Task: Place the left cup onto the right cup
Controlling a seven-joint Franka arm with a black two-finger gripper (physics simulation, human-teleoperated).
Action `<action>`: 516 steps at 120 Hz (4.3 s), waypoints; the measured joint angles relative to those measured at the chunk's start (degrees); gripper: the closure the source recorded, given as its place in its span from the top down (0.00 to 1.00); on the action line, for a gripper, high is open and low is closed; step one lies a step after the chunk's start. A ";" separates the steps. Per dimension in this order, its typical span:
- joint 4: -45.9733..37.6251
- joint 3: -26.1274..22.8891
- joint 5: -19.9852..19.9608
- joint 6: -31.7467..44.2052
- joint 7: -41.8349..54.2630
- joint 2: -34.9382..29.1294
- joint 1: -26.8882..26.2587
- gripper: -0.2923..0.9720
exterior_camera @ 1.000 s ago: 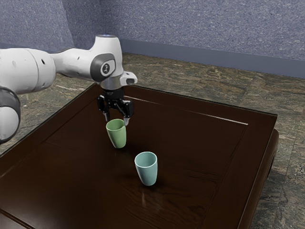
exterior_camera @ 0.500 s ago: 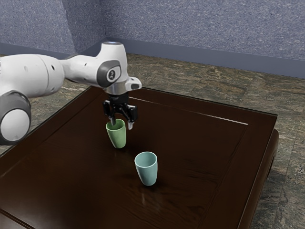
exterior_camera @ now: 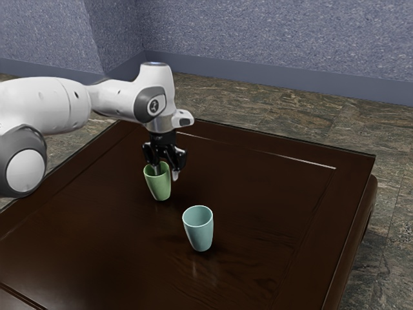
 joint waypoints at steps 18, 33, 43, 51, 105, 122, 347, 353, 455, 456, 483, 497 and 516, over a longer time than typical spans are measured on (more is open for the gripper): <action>0.10 0.06 -0.06 -0.01 -0.10 0.26 0.11 0.40; 0.11 0.16 -0.12 -0.06 -0.16 0.27 0.18 0.33; 0.11 0.23 -0.15 -0.09 -0.19 0.27 0.21 0.28; 0.11 0.27 -0.16 -0.10 -0.21 0.26 0.26 0.24; 0.10 0.65 0.08 -0.03 -0.51 -0.02 -0.16 0.15; -0.95 0.86 0.19 -0.47 -0.63 -2.90 -0.74 0.15; -17.27 -14.56 4.23 -10.26 -17.32 -25.08 -11.11 0.15; -17.45 -14.55 4.17 -10.08 -17.59 -24.95 -11.09 0.15; -13.62 -13.63 6.21 -9.63 -19.90 -19.79 -11.29 0.15; -13.51 -13.62 6.25 -9.65 -19.91 -19.69 -11.29 0.15; -11.43 -13.56 7.19 -9.82 -20.01 -17.12 -10.55 0.15; -10.29 -13.55 7.48 -9.92 -20.00 -15.92 -10.18 0.15; -8.84 -13.68 8.39 -10.12 -19.97 -14.28 -9.91 0.15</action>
